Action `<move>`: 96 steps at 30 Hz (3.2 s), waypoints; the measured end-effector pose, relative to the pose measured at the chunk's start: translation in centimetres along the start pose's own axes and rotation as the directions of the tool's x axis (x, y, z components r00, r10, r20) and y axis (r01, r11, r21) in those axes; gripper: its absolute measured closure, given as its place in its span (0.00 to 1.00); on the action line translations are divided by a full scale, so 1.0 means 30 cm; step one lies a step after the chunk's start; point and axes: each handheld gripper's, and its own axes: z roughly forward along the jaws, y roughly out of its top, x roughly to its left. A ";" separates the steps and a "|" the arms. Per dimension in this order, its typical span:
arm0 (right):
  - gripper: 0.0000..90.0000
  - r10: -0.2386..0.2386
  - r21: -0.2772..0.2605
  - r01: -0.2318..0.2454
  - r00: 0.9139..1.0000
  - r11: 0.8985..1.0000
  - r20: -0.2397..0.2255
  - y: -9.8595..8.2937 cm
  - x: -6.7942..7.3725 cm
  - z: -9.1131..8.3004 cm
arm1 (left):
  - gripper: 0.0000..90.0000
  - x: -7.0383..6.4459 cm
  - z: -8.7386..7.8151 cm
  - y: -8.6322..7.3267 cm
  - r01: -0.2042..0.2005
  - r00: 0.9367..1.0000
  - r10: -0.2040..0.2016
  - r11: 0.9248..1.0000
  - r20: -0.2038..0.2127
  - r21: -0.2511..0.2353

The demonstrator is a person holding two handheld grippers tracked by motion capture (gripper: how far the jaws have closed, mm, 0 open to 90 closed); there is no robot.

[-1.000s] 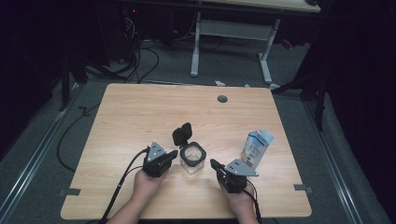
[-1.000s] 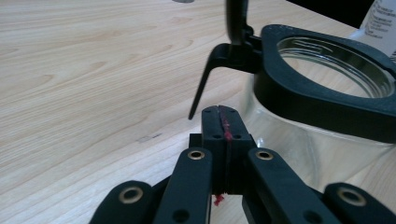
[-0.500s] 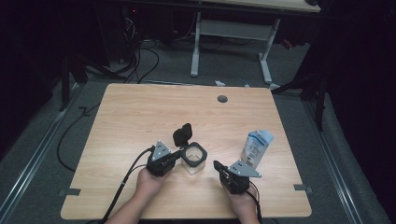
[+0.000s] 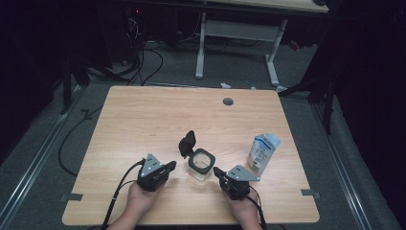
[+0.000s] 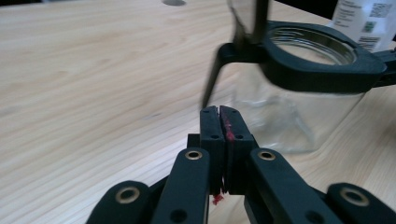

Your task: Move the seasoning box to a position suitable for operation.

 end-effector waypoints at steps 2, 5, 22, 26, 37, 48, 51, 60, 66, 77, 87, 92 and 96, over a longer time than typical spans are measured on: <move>1.00 -0.002 0.000 0.002 1.000 1.000 0.001 0.002 0.006 0.006 | 0.98 0.027 -0.038 0.026 -0.009 1.000 0.008 1.000 -0.017 -0.012; 1.00 -0.019 0.009 0.019 1.000 1.000 -0.008 0.011 0.019 0.028 | 0.96 0.064 -0.085 0.051 -0.024 0.999 0.022 0.999 -0.044 -0.025; 0.84 0.060 0.034 -0.066 0.986 0.997 0.156 -0.088 -0.136 -0.162 | 0.61 0.153 -0.166 0.047 -0.049 0.992 0.048 0.999 -0.113 -0.012; 0.81 0.090 0.022 -0.096 0.976 0.995 0.200 -0.123 -0.181 -0.238 | 0.56 0.145 -0.166 0.039 -0.062 0.993 0.061 0.998 -0.105 -0.006; 0.69 0.147 -0.046 -0.139 0.946 0.989 0.288 -0.153 -0.276 -0.330 | 0.51 0.134 -0.161 0.035 -0.064 0.994 0.063 0.998 -0.093 -0.011; 0.61 0.166 -0.084 -0.149 0.947 0.985 0.275 -0.087 -0.311 -0.294 | 0.50 0.124 -0.158 0.022 -0.069 0.995 0.070 0.998 -0.076 0.007; 0.65 0.142 -0.070 -0.128 0.950 0.989 0.277 -0.063 -0.314 -0.277 | 0.49 0.121 -0.158 0.017 -0.082 0.994 0.083 0.996 -0.068 0.016; 0.78 0.130 -0.072 -0.115 0.951 0.991 0.280 -0.019 -0.325 -0.268 | 0.47 0.120 -0.161 0.027 -0.068 0.996 0.068 0.998 -0.057 0.006; 0.82 0.149 -0.102 -0.125 0.947 0.987 0.283 -0.047 -0.334 -0.246 | 0.47 0.117 -0.170 0.031 -0.068 0.996 0.067 0.998 -0.054 -0.005; 0.99 0.128 -0.144 -0.090 0.952 0.985 0.279 -0.072 -0.323 -0.246 | 0.47 0.120 -0.171 0.025 -0.078 0.996 0.078 0.997 -0.049 0.002; 0.86 0.175 -0.157 -0.136 0.946 0.978 0.273 -0.074 -0.326 -0.239 | 0.47 0.110 -0.168 0.017 -0.081 0.996 0.081 0.997 -0.038 0.009; 0.95 0.156 -0.162 -0.114 0.949 0.980 0.275 -0.077 -0.319 -0.231 | 0.47 0.111 -0.168 0.017 -0.080 0.996 0.080 0.997 -0.039 0.008; 0.99 0.119 -0.123 -0.087 0.950 0.989 0.290 -0.061 -0.313 -0.229 | 0.47 0.111 -0.169 0.019 -0.072 0.997 0.072 0.997 -0.038 0.006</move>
